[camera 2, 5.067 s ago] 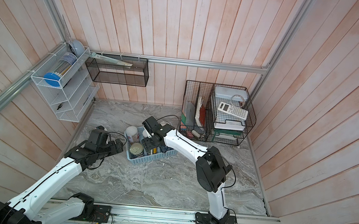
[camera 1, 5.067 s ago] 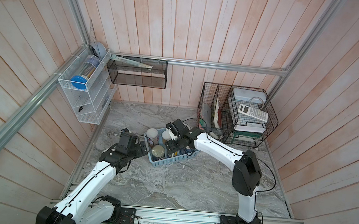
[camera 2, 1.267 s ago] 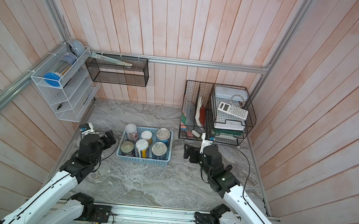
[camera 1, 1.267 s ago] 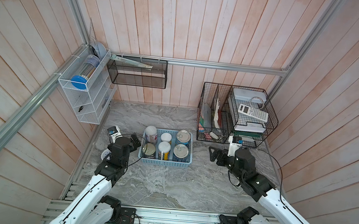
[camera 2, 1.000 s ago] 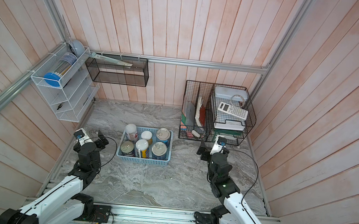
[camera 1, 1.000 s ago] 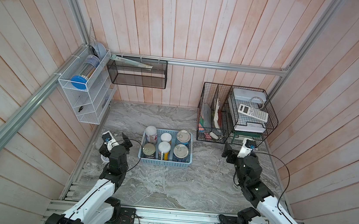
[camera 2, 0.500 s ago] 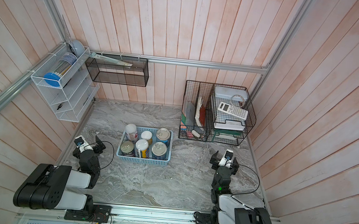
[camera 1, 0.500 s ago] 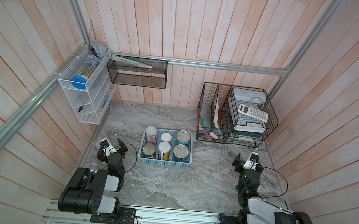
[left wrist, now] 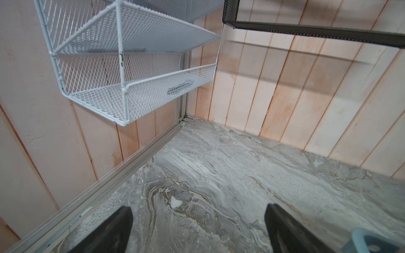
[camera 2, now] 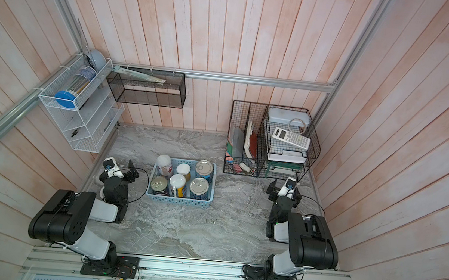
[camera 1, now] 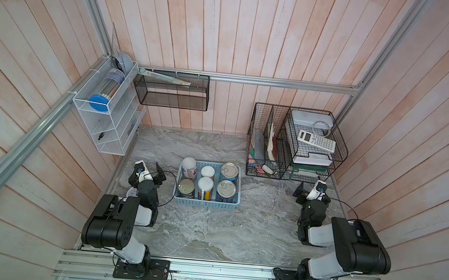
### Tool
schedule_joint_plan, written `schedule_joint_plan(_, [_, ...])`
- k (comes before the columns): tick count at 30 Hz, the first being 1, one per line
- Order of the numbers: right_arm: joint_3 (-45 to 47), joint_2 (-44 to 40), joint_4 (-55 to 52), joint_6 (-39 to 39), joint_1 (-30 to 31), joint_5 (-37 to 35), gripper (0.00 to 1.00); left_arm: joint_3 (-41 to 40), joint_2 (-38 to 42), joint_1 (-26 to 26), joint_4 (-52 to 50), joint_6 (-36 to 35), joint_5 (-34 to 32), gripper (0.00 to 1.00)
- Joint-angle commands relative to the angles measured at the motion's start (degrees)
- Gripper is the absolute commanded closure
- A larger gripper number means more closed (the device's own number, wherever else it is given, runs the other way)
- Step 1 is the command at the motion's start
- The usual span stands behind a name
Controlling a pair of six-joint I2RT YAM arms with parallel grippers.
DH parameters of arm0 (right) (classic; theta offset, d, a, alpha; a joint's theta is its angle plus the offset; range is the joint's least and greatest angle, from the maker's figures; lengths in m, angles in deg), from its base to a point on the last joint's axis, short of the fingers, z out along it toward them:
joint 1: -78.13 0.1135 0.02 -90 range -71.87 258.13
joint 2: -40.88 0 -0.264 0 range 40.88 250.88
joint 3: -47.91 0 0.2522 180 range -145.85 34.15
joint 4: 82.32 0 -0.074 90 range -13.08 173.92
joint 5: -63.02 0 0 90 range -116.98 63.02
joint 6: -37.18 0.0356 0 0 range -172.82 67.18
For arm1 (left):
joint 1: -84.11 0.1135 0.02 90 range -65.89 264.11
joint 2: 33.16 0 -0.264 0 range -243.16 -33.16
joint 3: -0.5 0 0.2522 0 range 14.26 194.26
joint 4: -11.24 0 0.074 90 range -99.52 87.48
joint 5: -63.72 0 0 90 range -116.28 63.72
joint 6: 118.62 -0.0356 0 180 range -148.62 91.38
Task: Put the canned food in the basket
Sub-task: Reset both arms
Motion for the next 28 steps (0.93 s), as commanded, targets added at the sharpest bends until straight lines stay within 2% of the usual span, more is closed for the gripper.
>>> schedule_joint_plan(1, [0.6,0.8,-1.3,1.5,-0.3,2.5,0.02,0.0,-0.2,0.2,-0.8,-0.8,1.1,0.00])
schedule_joint_plan(3, [2.7,3.5,7.7,0.7,-0.3,2.7,0.02,0.0,0.0,0.2,-1.1,-0.8,1.1,0.00])
schedule_joint_plan(9, [1.4,2.8,4.1,0.5,0.3,2.1,0.02,0.0,-0.2,0.2,-0.9,-0.8,1.1,0.00])
schedule_joint_plan(28, [1.5,2.9,4.4,0.4,0.3,2.0,0.02,0.0,-0.2,0.2,-1.0,-0.8,1.1,0.00])
